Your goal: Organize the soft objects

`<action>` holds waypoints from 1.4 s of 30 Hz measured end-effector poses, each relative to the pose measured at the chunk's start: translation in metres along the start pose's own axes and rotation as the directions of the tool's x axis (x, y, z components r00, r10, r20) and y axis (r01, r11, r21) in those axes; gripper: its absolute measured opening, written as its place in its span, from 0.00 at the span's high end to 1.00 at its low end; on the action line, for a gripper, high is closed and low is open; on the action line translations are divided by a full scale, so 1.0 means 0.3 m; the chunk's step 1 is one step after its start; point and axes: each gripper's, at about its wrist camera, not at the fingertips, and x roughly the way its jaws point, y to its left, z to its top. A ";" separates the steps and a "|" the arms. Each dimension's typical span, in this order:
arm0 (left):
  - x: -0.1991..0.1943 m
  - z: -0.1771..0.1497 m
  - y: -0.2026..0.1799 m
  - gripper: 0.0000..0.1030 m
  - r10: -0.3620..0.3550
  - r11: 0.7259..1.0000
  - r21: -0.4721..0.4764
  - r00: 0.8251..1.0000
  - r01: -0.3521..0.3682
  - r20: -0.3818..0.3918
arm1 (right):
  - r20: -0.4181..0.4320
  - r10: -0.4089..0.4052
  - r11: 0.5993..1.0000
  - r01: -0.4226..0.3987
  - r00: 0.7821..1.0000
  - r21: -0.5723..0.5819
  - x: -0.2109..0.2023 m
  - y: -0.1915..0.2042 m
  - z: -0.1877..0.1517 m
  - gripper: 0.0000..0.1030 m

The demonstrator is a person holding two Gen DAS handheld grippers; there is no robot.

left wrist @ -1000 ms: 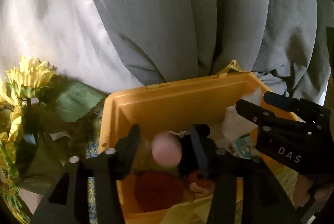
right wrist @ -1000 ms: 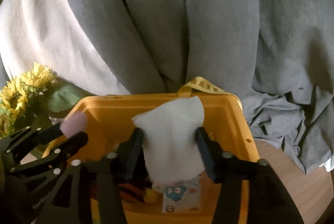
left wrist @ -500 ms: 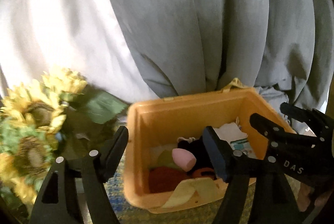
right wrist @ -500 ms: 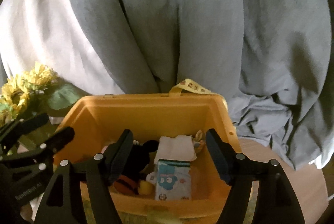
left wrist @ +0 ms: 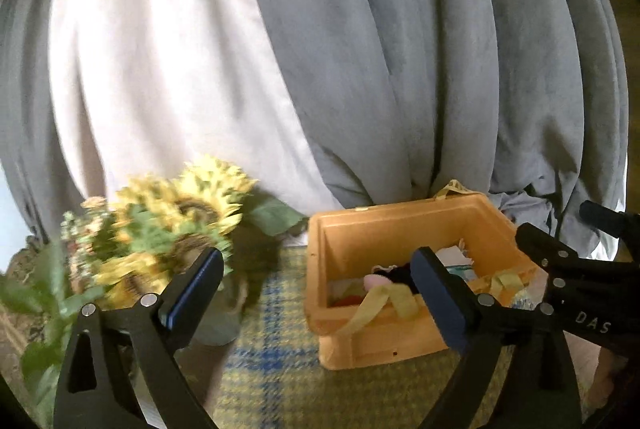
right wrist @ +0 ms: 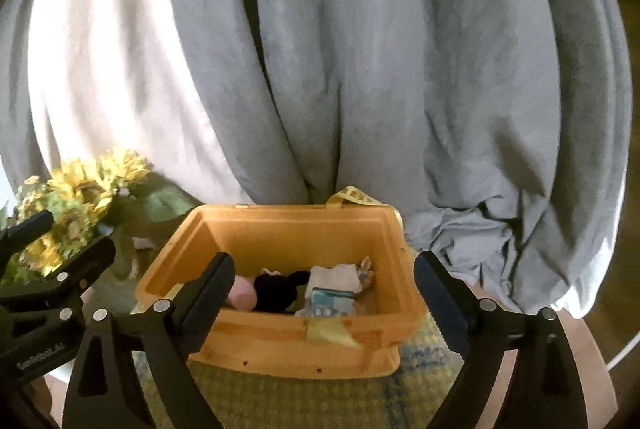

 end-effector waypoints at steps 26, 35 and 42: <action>-0.490 -0.174 0.128 0.00 -0.045 0.999 0.002 0.998 0.045 0.042 | 0.053 -0.089 0.995 0.087 0.995 0.045 -0.528 0.134 -0.202 0.06; -0.646 -0.253 0.106 0.00 -0.028 1.000 -0.006 0.999 0.029 0.042 | 0.066 -0.079 0.997 0.079 0.995 0.004 -0.669 0.123 -0.257 0.06; -0.780 -0.310 0.079 0.00 0.003 1.000 -0.028 0.998 -0.001 0.065 | 0.049 -0.039 0.999 0.038 0.998 0.016 -0.770 0.105 -0.318 0.06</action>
